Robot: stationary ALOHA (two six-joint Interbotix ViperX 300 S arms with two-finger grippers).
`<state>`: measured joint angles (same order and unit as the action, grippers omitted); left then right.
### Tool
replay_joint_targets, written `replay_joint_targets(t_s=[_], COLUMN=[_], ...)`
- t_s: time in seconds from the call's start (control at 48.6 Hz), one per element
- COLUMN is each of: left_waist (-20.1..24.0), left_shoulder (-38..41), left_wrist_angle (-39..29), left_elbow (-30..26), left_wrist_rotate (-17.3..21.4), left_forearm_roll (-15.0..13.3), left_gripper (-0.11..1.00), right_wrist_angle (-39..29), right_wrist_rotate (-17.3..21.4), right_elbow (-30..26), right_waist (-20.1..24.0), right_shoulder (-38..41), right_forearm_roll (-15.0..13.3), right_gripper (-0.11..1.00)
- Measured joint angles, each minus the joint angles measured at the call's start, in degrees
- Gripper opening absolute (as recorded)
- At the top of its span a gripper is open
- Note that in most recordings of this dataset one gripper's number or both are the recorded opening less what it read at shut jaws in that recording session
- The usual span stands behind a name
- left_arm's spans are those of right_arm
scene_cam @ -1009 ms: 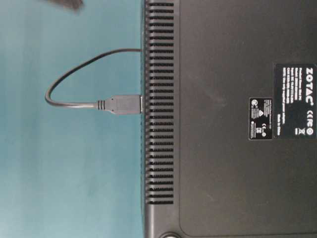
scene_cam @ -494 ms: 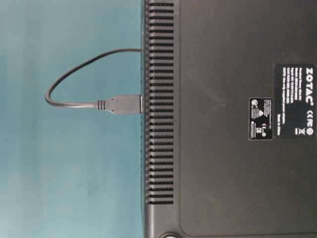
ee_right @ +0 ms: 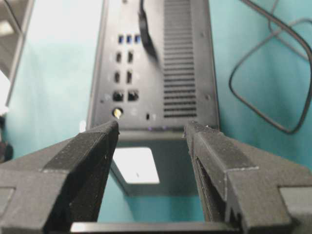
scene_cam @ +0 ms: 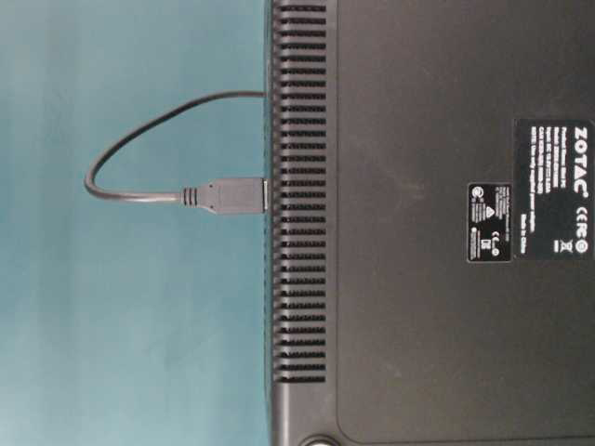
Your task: Insert the USB into the PC box with both arms.
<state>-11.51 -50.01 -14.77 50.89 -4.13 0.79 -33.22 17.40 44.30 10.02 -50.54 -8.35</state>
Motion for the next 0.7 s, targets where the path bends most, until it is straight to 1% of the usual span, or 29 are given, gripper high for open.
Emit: replay_joint_targets(t_s=[0.124, 0.7], left_waist=[0.00, 0.00], left_shoulder=[0.18, 0.62], left_wrist_angle=[0.00, 0.00], left_elbow=[0.26, 0.26], left_wrist_rotate=[0.00, 0.00], left_forearm_roll=[0.00, 0.00], left_gripper=[0.00, 0.00], right_wrist_angle=[0.88, 0.88], right_wrist_rotate=[0.09, 0.09], right_elbow=[0.70, 1.41], right_waist=[0.00, 0.00], right_shoulder=[-0.53, -1.23], right_forearm_roll=[0.09, 0.00], right_gripper=[0.64, 0.64])
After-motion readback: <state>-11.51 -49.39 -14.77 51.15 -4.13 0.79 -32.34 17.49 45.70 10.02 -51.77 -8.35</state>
